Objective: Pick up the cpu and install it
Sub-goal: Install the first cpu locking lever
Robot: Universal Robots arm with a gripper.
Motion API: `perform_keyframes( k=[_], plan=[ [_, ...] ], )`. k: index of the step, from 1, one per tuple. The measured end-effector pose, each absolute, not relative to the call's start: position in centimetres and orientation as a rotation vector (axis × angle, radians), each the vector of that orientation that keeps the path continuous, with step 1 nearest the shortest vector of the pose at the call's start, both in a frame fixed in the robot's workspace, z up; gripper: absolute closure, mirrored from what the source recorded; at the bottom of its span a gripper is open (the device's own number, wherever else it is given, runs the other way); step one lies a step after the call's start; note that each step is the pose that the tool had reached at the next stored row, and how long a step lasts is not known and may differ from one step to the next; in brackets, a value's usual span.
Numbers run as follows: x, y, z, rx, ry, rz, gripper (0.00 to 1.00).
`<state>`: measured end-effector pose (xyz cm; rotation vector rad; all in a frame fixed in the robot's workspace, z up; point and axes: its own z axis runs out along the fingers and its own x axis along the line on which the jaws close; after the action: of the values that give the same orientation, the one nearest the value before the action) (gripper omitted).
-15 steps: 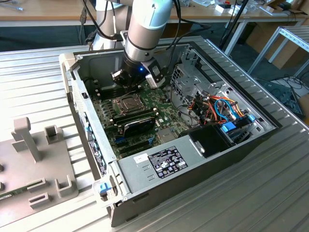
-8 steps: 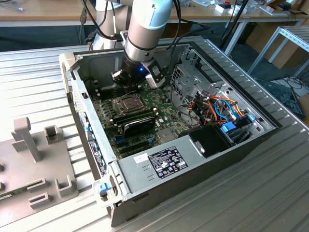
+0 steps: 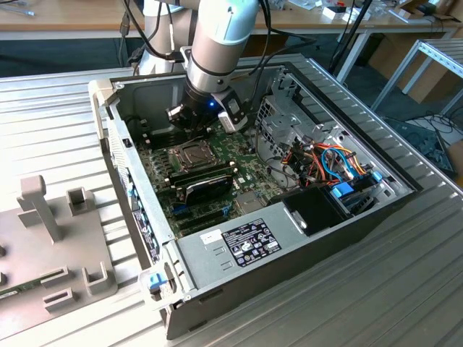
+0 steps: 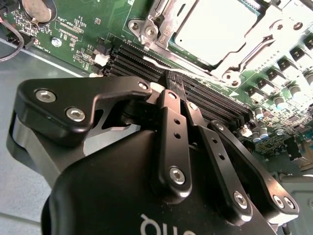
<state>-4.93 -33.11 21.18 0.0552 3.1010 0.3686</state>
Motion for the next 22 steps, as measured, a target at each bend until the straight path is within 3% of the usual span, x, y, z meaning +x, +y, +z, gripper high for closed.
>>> perform_keyframes(
  k=[22],
  plan=[
    [-4.9,-32.6,22.3,0.055,3.101,0.369,0.89]
  ],
)
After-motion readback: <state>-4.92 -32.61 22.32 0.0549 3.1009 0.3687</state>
